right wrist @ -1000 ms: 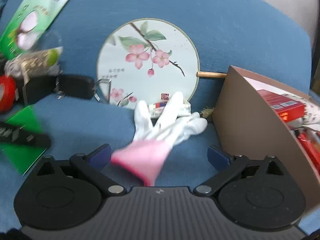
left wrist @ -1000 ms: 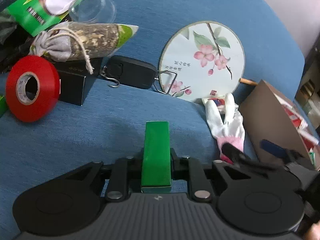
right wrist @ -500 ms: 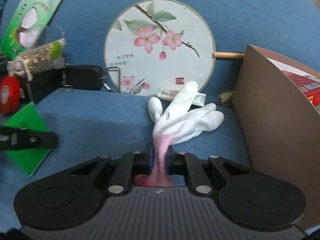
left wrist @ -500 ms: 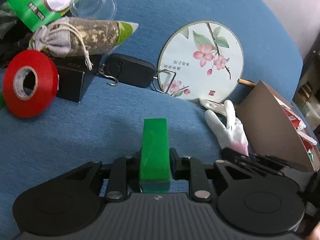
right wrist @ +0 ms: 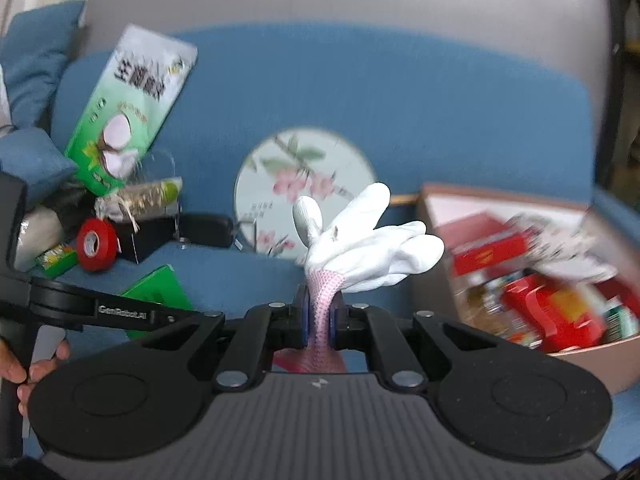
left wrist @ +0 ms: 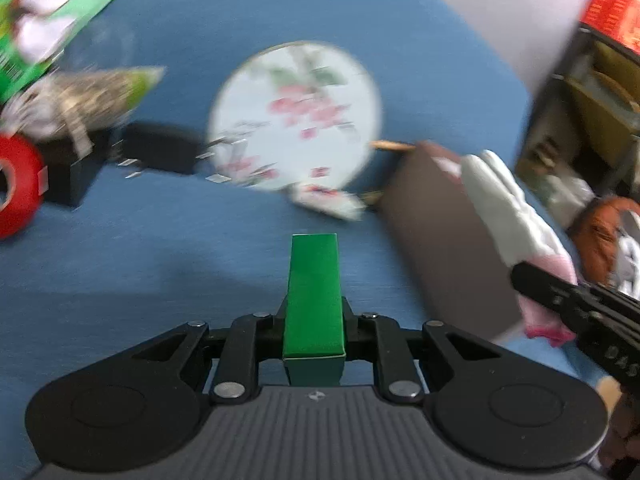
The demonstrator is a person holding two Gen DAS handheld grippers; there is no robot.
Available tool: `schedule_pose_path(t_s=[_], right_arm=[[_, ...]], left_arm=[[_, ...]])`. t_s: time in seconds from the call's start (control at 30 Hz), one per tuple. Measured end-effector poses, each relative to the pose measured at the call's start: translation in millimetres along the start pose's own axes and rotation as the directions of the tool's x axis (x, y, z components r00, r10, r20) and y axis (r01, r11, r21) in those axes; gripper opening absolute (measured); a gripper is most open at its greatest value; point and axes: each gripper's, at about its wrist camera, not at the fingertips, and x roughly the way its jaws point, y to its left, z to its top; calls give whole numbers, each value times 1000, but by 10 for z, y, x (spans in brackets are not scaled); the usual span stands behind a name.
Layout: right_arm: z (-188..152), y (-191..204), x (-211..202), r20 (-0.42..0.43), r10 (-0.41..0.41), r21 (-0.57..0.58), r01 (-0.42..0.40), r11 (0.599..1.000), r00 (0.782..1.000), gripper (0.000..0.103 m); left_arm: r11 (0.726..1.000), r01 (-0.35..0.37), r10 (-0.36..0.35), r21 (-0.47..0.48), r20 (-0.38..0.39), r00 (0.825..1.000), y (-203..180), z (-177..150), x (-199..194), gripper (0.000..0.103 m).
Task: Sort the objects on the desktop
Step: 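Carry the green box and the glove with both tools to the brown box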
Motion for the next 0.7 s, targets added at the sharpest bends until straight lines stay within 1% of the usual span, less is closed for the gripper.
schedule_pose_path(t_s=[0.1,0.23,0.37,0.47,0.53,0.63,0.7], right_arm=[[23,-126,-230,51,-46,-18,47,999,998,7],[67,-407,-397,95,-97,38,93,995,991,7],[57,-688,-491,122,-163,65,156,986,979,7],[48,-911,-537,140,-220,72,212,975,965,7],[45,-1041,-529,158,-253,56,247,967,954,7],[27,-1210,-454,172,-270,30,269,963,947,7],[7,-1314,-361,175,-270,24,270,963,947,7]], left_arm=[[997,73,-73,16,14,997,-328,86,-68,20],[988,114,-118,104,31,993,-822,300,-88,20],[974,195,-203,113,63,977,-1239,542,-35,20],[970,209,-219,127,69,973,-1503,647,126,20],[969,223,-231,110,59,971,-1641,698,251,20],[966,244,-250,88,56,967,-1842,741,506,21],[969,231,-236,86,57,970,-1941,729,662,21]])
